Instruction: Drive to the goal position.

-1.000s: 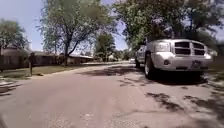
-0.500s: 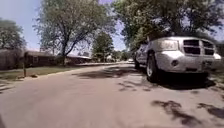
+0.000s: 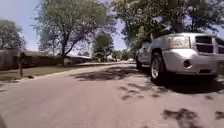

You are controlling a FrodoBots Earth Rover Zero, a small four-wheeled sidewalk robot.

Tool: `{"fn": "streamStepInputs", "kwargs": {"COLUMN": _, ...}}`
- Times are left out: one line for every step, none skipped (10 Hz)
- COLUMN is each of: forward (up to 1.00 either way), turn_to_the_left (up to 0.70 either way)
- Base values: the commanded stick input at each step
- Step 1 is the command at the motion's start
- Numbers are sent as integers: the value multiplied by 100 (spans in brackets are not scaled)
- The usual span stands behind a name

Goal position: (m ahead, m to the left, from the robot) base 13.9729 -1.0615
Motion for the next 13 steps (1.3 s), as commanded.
{"fn": "streamStepInputs", "kwargs": {"forward": 70, "turn_to_the_left": -35}}
{"fn": "streamStepInputs", "kwargs": {"forward": 70, "turn_to_the_left": -29}}
{"fn": "streamStepInputs", "kwargs": {"forward": 70, "turn_to_the_left": 0}}
{"fn": "streamStepInputs", "kwargs": {"forward": 70, "turn_to_the_left": 0}}
{"fn": "streamStepInputs", "kwargs": {"forward": 70, "turn_to_the_left": 0}}
{"fn": "streamStepInputs", "kwargs": {"forward": 70, "turn_to_the_left": 0}}
{"fn": "streamStepInputs", "kwargs": {"forward": 70, "turn_to_the_left": 0}}
{"fn": "streamStepInputs", "kwargs": {"forward": 70, "turn_to_the_left": 0}}
{"fn": "streamStepInputs", "kwargs": {"forward": 70, "turn_to_the_left": 0}}
{"fn": "streamStepInputs", "kwargs": {"forward": 70, "turn_to_the_left": 0}}
{"fn": "streamStepInputs", "kwargs": {"forward": 70, "turn_to_the_left": 0}}
{"fn": "streamStepInputs", "kwargs": {"forward": 70, "turn_to_the_left": 0}}
{"fn": "streamStepInputs", "kwargs": {"forward": 70, "turn_to_the_left": 0}}
